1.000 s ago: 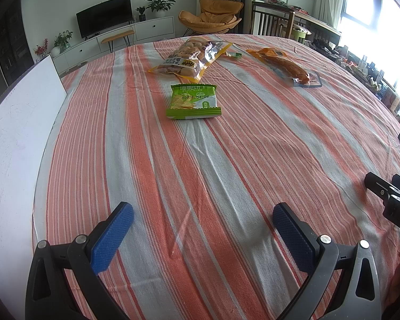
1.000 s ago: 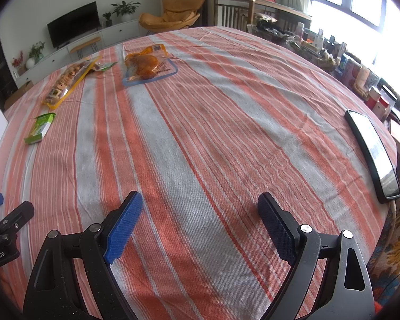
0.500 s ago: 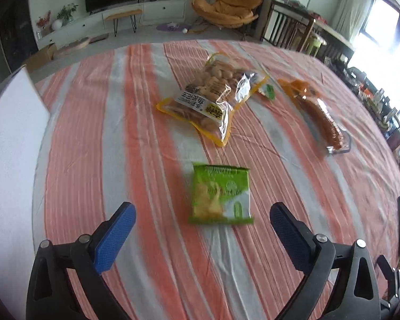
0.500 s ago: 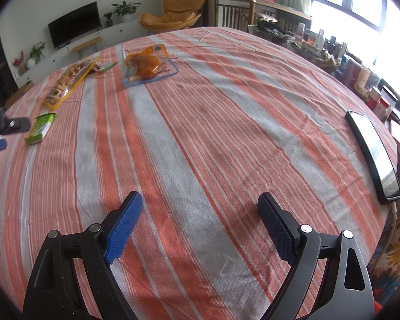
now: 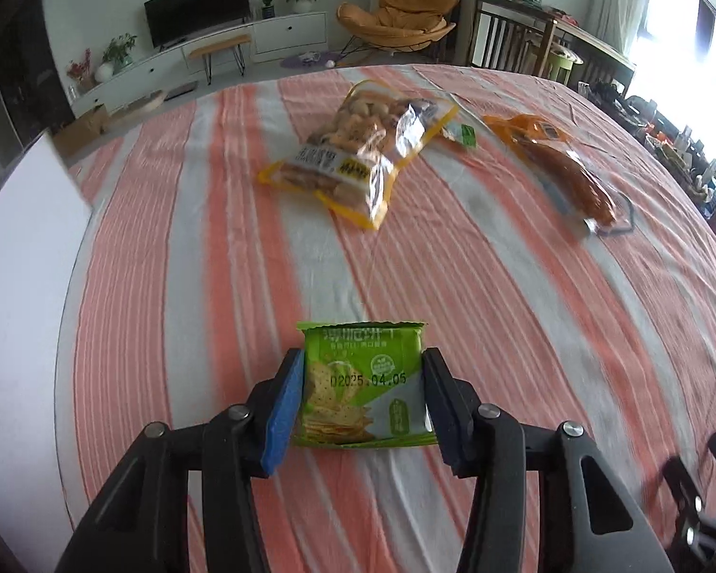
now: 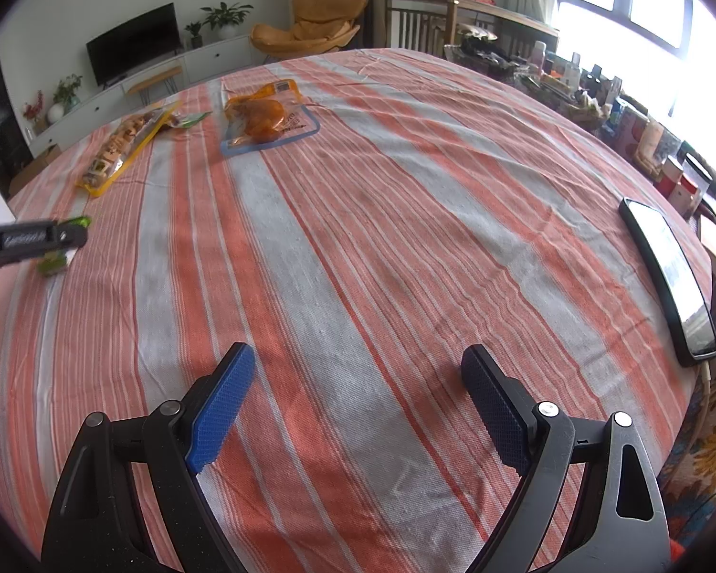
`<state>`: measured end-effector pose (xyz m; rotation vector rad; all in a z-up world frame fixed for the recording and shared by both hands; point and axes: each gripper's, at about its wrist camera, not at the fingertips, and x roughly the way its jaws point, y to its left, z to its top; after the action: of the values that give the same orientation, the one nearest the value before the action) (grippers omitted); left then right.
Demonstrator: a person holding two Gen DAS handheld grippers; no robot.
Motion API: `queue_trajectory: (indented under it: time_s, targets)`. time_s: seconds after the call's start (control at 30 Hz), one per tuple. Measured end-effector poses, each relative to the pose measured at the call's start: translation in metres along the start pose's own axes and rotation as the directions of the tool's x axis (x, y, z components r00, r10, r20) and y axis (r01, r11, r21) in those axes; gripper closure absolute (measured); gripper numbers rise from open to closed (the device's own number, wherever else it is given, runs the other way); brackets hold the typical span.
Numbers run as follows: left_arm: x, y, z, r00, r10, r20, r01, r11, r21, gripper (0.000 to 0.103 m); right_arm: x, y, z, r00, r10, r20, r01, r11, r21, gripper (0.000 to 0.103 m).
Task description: Organize snacks
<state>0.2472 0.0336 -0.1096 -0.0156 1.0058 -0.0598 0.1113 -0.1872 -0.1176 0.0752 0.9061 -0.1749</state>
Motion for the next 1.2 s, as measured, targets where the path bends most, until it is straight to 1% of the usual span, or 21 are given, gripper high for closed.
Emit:
queue_trajectory:
  time_s: [0.07, 0.13, 0.2, 0.27, 0.3, 0.33, 0.4, 0.47, 0.6, 0.67, 1.2]
  targets:
    - [-0.013, -0.001, -0.021, 1.0, -0.004, 0.006, 0.004, 1.0, 0.013, 0.054, 0.0, 0.0, 0.0, 1.0, 0.0, 0.0, 0.0, 1.0, 0.0, 0.012]
    - [-0.024, -0.004, -0.042, 1.0, 0.006, 0.02, -0.007, 0.999, 0.042, 0.054, 0.0, 0.0, 0.0, 1.0, 0.0, 0.0, 0.0, 1.0, 0.0, 0.012]
    - [-0.033, -0.001, -0.057, 0.999, -0.01, 0.038, 0.007, 0.998, 0.055, 0.054, 0.0, 0.0, 0.0, 1.0, 0.0, 0.001, 0.0, 1.0, 0.0, 0.012]
    - [-0.036, 0.0, -0.063, 0.998, -0.018, 0.057, 0.015, 0.998, 0.058, 0.051, 0.0, 0.0, 0.0, 1.0, 0.0, 0.001, 0.0, 1.0, 0.0, 0.012]
    - [-0.037, 0.001, -0.066, 0.997, -0.021, 0.069, 0.016, 0.998, 0.065, 0.044, 0.0, 0.0, 0.0, 1.0, 0.0, 0.001, 0.0, 1.0, 0.0, 0.012]
    - [-0.036, 0.001, -0.067, 0.997, -0.019, 0.073, 0.014, 0.997, 0.07, 0.032, 0.001, 0.0, 0.0, 1.0, 0.0, 0.001, 0.0, 1.0, 0.0, 0.012]
    - [-0.034, 0.003, -0.067, 0.997, -0.018, 0.077, 0.014, 0.998, 0.057, 0.02, 0.0, 0.0, 0.0, 1.0, 0.0, 0.001, 0.0, 1.0, 0.0, 0.012]
    - [-0.033, 0.001, -0.068, 0.996, -0.016, 0.082, 0.011, 0.998, 0.064, 0.018, 0.0, 0.0, 0.0, 1.0, 0.001, 0.001, -0.001, 1.0, 0.0, 0.012]
    - [-0.028, -0.005, -0.065, 0.998, -0.01, 0.06, 0.005, 0.997, 0.082, 0.0, 0.001, 0.0, 0.0, 1.0, 0.0, 0.002, 0.0, 1.0, 0.0, 0.012]
    - [-0.027, -0.003, -0.064, 0.998, -0.013, 0.057, 0.009, 0.998, 0.069, 0.0, 0.0, 0.0, 0.0, 1.0, 0.0, 0.002, 0.0, 1.0, 0.0, 0.012]
    - [-0.027, -0.003, -0.064, 0.998, -0.014, 0.057, 0.01, 0.998, 0.069, 0.0, 0.001, 0.0, 0.0, 1.0, 0.0, 0.003, 0.0, 1.0, 0.0, 0.012]
